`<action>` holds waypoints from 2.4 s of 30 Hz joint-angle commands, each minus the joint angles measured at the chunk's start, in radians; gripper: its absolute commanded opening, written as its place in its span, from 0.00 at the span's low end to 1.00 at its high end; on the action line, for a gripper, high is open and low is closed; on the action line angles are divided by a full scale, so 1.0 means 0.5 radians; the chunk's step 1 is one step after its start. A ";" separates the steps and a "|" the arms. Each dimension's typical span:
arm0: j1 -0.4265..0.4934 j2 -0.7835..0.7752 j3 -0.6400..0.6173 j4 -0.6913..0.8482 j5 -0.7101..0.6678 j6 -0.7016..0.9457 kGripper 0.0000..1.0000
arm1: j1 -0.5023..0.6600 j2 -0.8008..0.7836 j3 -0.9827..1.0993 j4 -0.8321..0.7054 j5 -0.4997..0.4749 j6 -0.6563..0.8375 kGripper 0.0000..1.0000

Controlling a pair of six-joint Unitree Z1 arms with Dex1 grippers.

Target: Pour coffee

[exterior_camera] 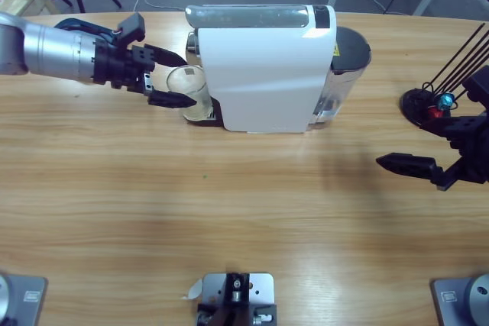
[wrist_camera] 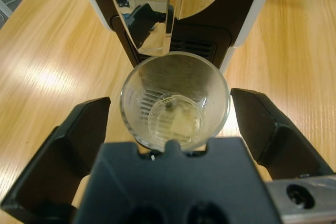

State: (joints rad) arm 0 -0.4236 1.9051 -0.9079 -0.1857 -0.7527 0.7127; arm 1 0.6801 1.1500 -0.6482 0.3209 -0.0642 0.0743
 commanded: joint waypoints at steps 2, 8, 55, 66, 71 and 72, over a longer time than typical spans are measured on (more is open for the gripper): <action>-0.046 0.125 -0.015 -0.030 0.074 -0.046 0.66 | 0.002 0.043 0.029 0.015 0.024 0.020 1.00; -0.052 0.109 0.002 -0.030 0.082 -0.048 0.07 | 0.002 0.039 0.029 0.015 0.024 0.020 1.00; 0.818 0.461 -0.353 -0.537 1.564 -1.069 0.00 | 0.002 0.105 0.018 0.012 0.021 0.011 1.00; 0.771 0.425 -0.269 -0.522 1.573 -1.066 0.00 | 0.002 0.108 0.018 0.012 0.021 0.012 1.00; 0.764 0.411 -0.264 -0.455 1.541 -1.064 0.91 | 0.002 0.114 0.017 0.012 0.021 0.011 1.00; 0.763 0.399 -0.236 -0.459 1.526 -1.066 0.97 | 0.002 0.113 0.019 0.012 0.020 0.011 1.00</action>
State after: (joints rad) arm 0 -0.0292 2.0911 -1.0632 -0.4545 0.0200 0.1812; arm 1 0.6801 1.1815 -0.6488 0.3209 -0.0642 0.0743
